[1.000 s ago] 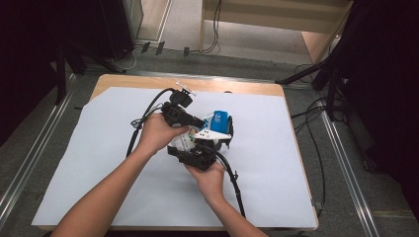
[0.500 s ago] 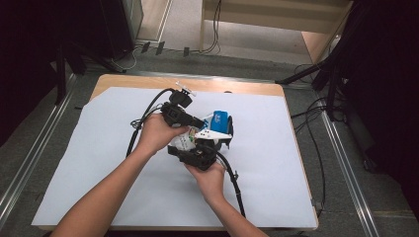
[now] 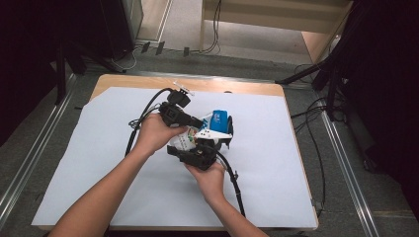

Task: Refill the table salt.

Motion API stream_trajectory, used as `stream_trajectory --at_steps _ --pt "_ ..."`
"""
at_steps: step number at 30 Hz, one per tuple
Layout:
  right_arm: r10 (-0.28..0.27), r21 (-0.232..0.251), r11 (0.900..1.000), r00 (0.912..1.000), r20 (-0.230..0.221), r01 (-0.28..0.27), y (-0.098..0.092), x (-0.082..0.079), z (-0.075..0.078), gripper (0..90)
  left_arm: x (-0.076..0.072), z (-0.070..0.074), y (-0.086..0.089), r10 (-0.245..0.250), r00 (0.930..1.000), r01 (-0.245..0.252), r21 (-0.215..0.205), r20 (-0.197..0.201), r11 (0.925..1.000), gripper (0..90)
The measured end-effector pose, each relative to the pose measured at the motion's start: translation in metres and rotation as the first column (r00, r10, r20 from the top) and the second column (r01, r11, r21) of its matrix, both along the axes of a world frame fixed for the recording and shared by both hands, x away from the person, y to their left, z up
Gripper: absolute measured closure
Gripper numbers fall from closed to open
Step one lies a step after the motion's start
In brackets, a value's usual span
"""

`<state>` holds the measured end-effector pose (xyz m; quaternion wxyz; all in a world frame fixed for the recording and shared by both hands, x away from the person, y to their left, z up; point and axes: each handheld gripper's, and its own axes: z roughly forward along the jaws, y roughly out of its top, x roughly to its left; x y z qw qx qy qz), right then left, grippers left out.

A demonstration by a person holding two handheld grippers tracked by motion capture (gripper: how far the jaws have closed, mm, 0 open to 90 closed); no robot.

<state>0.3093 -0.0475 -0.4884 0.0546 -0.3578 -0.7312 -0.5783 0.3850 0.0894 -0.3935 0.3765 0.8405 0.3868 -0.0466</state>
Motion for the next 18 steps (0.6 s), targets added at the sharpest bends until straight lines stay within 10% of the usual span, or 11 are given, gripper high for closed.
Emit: stream_trajectory --at_steps 18 --pt "0.016 0.003 1.0 0.9997 0.017 -0.016 0.0051 -0.0047 0.0025 63.0 -0.0004 0.004 0.0056 0.029 0.9995 -0.029 0.021 -0.012 0.9994 88.7"
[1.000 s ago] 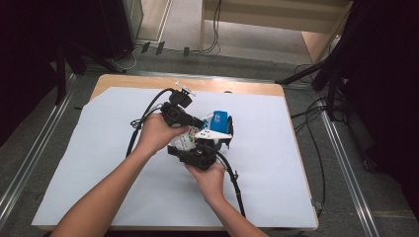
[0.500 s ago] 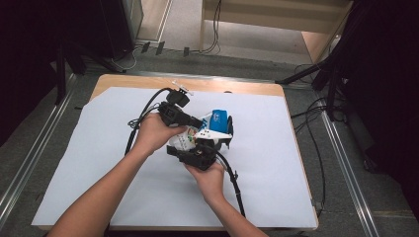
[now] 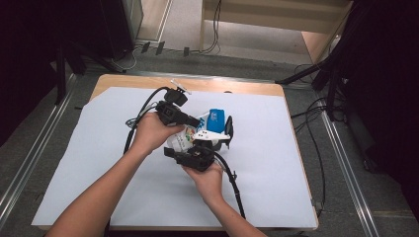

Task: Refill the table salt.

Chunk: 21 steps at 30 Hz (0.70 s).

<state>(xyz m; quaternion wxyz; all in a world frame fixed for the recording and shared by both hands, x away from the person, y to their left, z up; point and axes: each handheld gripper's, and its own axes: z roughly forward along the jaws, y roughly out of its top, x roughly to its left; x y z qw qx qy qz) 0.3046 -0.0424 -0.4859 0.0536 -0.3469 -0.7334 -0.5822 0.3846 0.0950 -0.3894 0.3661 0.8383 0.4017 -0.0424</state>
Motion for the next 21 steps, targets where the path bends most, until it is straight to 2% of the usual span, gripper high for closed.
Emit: stream_trajectory --at_steps 7,12,21 --pt "-0.008 0.009 1.0 0.9999 -0.009 0.008 -0.0013 -0.0003 0.001 68.2 0.0 0.0015 -0.002 -0.008 1.0 0.008 0.006 -0.005 0.9999 87.6" --pt "-0.001 0.035 0.999 0.9996 -0.027 0.002 -0.0018 0.0001 0.0013 68.7 -0.0003 0.0024 -0.0027 -0.015 0.9999 0.015 0.01 -0.009 0.9998 87.1" --pt "0.008 0.049 0.999 0.9991 -0.042 -0.006 -0.0019 0.001 0.0009 68.4 0.0008 0.0026 -0.0059 -0.021 0.9997 0.021 0.029 -0.008 0.9994 87.3"
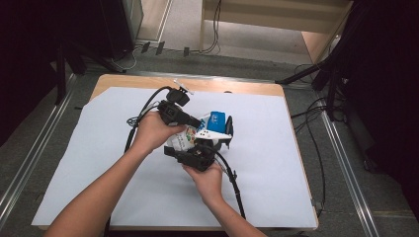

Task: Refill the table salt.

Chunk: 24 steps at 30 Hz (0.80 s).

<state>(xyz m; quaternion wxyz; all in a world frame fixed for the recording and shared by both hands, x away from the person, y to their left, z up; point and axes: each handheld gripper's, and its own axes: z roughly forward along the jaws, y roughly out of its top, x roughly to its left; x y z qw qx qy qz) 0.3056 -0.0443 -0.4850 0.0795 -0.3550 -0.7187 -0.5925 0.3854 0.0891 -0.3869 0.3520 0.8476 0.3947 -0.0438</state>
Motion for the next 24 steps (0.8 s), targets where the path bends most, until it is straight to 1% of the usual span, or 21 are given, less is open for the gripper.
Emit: stream_trajectory --at_steps 6,12,20,23,24 --pt "-0.005 0.004 1.0 1.0 0.001 0.005 -0.0012 0.0008 0.0005 68.1 0.0001 0.0009 -0.0025 0.001 1.0 -0.001 0.001 0.006 1.0 87.6" --pt "-0.003 -0.013 1.0 0.9999 0.014 0.003 -0.0005 0.0008 -0.0002 67.6 -0.0005 0.0 -0.0014 0.002 1.0 -0.002 0.0 0.008 1.0 87.6" --pt "-0.001 -0.012 1.0 0.9999 0.013 0.001 -0.0004 0.0013 -0.0003 66.9 -0.0001 0.0 -0.0008 0.003 1.0 -0.003 -0.005 0.007 1.0 87.6" --pt "0.002 -0.02 1.0 0.9999 0.015 -0.002 0.0 0.0018 -0.0005 65.2 0.0006 -0.0008 -0.0015 0.0 0.9999 0.0 -0.004 0.012 1.0 87.4" --pt "0.003 -0.02 1.0 1.0 0.008 -0.003 0.0001 0.0017 -0.0004 65.0 0.0006 -0.0011 -0.0018 0.003 0.9999 -0.003 -0.003 0.012 1.0 87.4"
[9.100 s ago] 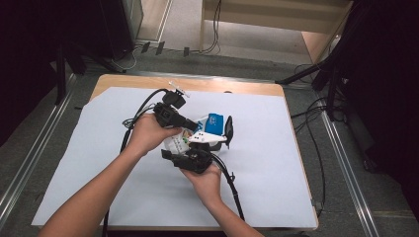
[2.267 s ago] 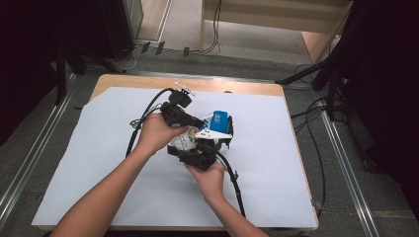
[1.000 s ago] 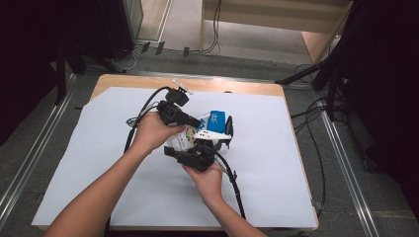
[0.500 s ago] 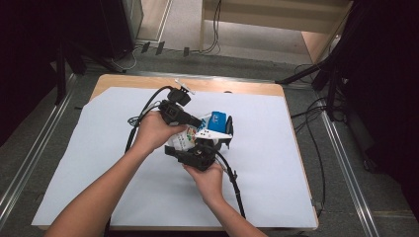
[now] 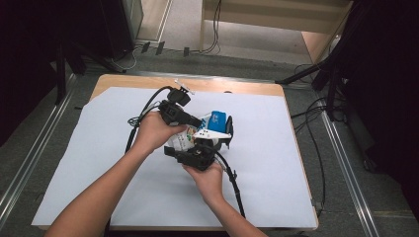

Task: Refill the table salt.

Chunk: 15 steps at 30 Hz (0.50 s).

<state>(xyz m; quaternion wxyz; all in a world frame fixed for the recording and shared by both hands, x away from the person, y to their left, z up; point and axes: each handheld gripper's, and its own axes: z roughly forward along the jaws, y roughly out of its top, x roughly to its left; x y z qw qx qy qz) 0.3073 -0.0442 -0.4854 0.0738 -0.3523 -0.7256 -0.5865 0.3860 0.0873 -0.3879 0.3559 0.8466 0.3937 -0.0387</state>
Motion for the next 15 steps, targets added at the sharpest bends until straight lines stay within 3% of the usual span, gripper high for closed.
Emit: stream_trajectory --at_steps 15 --pt "-0.009 -0.018 1.0 0.9999 0.011 0.009 -0.0009 0.0013 0.0011 68.4 -0.0003 0.0002 0.0005 0.003 0.9999 -0.003 -0.009 0.011 1.0 87.5"
